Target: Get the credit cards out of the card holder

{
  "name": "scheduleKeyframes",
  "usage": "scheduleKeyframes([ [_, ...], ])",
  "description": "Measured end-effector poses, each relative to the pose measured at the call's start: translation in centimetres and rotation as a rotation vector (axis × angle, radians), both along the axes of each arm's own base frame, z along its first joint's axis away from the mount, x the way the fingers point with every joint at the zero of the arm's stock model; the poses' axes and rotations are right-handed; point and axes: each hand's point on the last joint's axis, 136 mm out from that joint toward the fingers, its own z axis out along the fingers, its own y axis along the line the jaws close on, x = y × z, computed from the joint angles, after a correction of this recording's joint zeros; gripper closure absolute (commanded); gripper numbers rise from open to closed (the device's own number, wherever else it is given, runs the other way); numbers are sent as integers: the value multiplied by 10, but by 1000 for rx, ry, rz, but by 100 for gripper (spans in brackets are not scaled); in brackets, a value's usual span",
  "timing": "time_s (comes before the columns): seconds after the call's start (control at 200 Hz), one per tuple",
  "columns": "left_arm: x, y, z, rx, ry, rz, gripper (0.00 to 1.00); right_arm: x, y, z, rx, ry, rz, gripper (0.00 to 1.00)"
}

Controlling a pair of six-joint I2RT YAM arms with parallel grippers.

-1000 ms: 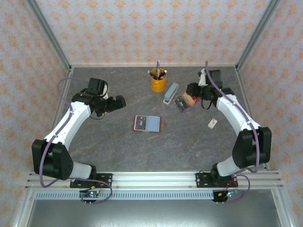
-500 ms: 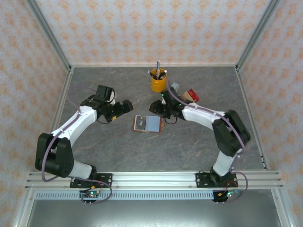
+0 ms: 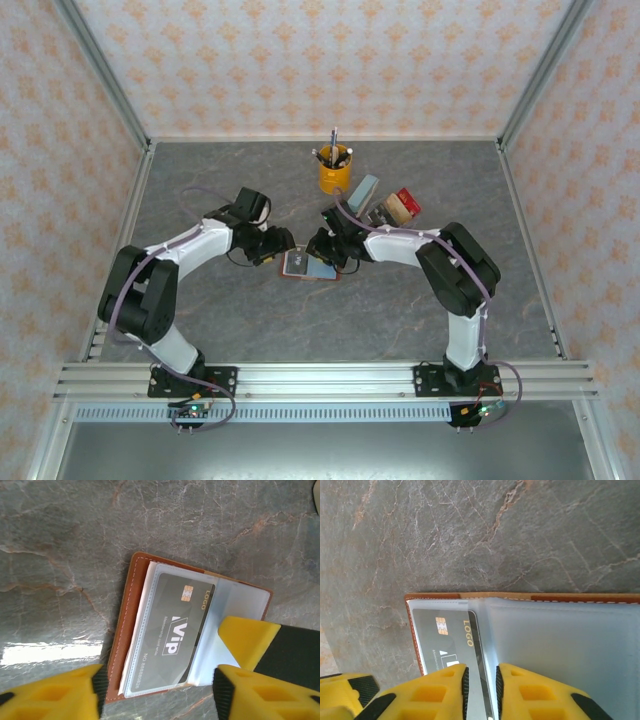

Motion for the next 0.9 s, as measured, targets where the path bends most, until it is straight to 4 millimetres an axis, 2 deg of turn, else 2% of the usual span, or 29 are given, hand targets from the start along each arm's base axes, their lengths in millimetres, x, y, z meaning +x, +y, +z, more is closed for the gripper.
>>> scheduleKeyframes([
  [0.165,5,-3,-7,0,12,-1,63,0,1,-1,4,3,3,77],
  [0.29,10,-5,-12,-1,16,-1,69,-1,1,-4,2,10,6,77],
  [0.626,8,-7,-32,15,63,-8,80,1,9,-4,9,10,19,78],
  [0.901,7,-3,-40,40,80,-1,82,-1,11,-5,14,17,38,81],
])
